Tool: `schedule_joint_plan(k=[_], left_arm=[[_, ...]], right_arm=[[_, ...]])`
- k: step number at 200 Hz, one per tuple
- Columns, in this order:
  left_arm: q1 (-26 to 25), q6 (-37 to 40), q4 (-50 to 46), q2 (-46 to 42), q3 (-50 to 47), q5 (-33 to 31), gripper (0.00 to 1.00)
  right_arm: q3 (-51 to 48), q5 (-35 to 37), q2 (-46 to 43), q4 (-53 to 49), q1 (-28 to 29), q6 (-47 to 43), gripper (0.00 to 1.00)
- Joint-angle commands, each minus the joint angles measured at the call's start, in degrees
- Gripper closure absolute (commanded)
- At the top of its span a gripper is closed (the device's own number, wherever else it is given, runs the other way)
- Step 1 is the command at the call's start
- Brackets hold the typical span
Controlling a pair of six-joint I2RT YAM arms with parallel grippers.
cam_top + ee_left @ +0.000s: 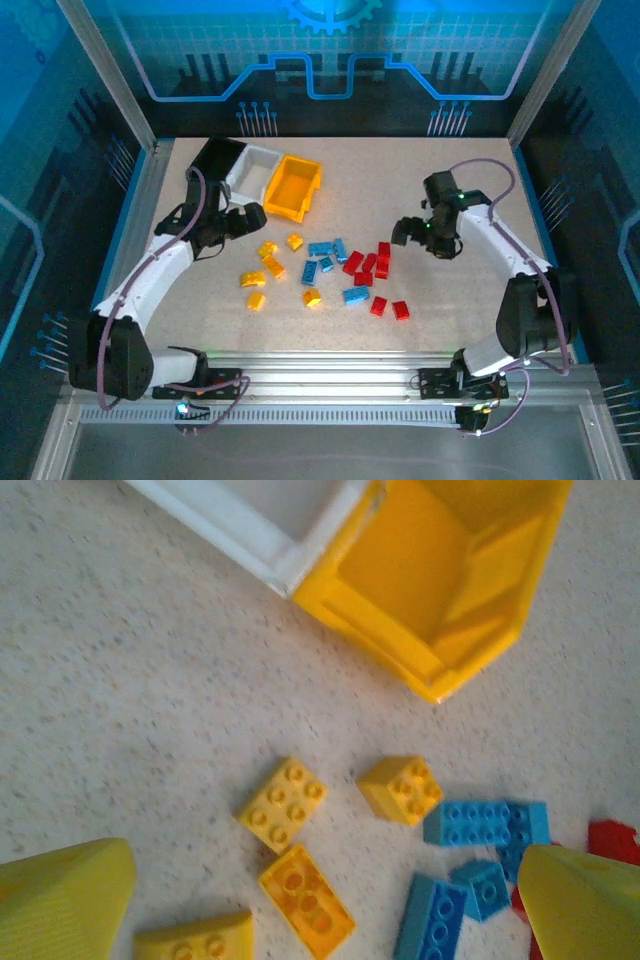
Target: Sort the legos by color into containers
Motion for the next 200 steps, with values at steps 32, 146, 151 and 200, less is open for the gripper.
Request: schedule_joint_plan(k=[32,146,151,200], left_arm=[[-3.1,-2.4,-4.1,-4.4,-4.7,4.4,0.01],[-3.0,-0.8,-6.9,-5.4,-4.6,3.8,0.01],[-3.0,-0.8,-6.9,-5.3,-4.6,3.8,0.01],[-3.0,-1.2,-6.6,-3.3,-3.7,3.8,0.01]], right_arm=[[-2.0,1.0,3.2,0.6,9.0,6.7,0.17],[10.0,1.6,19.0,2.8,10.3,5.4,0.31],[10.3,1.6,19.6,2.7,10.3,5.3,0.32],[10.7,0.6,22.3,3.4,10.1,5.0,0.41]])
